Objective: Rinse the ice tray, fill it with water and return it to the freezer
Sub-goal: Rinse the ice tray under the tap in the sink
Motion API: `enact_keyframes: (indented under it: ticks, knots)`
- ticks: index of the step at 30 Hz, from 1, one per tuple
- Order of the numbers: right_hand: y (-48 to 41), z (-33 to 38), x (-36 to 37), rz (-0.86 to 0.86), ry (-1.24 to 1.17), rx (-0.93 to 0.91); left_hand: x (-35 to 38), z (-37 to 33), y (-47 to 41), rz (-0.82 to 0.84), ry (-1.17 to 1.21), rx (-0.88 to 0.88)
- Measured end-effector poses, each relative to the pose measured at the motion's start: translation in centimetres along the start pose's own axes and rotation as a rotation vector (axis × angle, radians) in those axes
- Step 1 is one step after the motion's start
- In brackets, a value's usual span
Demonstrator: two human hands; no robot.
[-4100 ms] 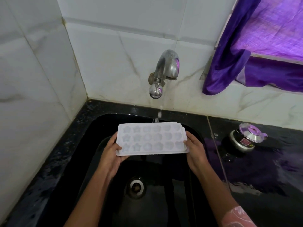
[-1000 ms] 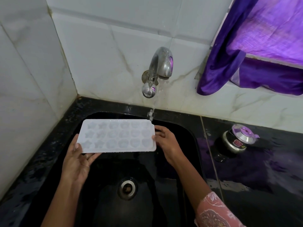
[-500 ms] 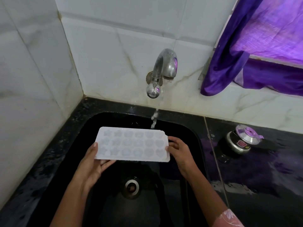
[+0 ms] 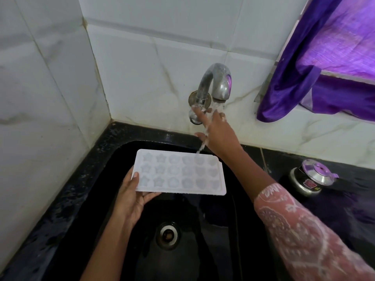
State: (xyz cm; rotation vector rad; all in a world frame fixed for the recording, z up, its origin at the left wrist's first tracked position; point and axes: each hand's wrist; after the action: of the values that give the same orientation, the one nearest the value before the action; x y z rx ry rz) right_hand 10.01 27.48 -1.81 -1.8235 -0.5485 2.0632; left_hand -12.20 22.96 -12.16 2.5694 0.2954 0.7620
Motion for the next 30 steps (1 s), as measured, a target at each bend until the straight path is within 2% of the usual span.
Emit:
enact_keyframes:
  ticks: [2, 7, 9, 15, 21, 24, 28, 30]
  knots:
    - [-0.9, 0.2, 0.2, 0.021, 0.036, -0.093, 0.0, 0.1, 0.1, -0.012, -0.004, 0.002]
    - [-3.0, -0.5, 1.1, -0.087, 0.089, -0.254, 0.0, 0.1, 0.1, -0.042, 0.010, -0.014]
    - [-3.5, -0.4, 1.5, -0.068, 0.146, -0.245, -0.1, 0.1, 0.0, -0.049, 0.016, -0.012]
    - [-3.3, 0.4, 1.2, -0.144, 0.050, -0.191, -0.3, 0.0, 0.0, -0.028, 0.012, 0.005]
    - [-2.6, 0.3, 1.2, -0.112, 0.026, -0.167, -0.3, 0.1, 0.2, -0.019, 0.019, -0.012]
    - [-0.7, -0.2, 1.0, -0.135, -0.124, -0.061, -0.2, 0.1, 0.3, -0.020, 0.027, -0.025]
    - [3.9, -1.6, 2.1, -0.089, -0.380, 0.237, 0.0, 0.1, 0.3, -0.005, 0.025, -0.029]
    - [6.5, -2.3, 3.3, -0.060, -0.421, 0.357, 0.0, 0.2, 0.2, -0.004, 0.006, -0.028]
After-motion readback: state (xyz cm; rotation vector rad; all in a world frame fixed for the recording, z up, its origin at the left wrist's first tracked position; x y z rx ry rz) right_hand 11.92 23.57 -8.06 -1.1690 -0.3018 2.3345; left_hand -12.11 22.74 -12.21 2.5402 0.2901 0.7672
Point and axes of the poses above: each hand's wrist, its own y-axis away from the middle knuckle, its own x-axis out of the palm, z = x × y, and after that the axes turned 14 degrees about -z, right-handed
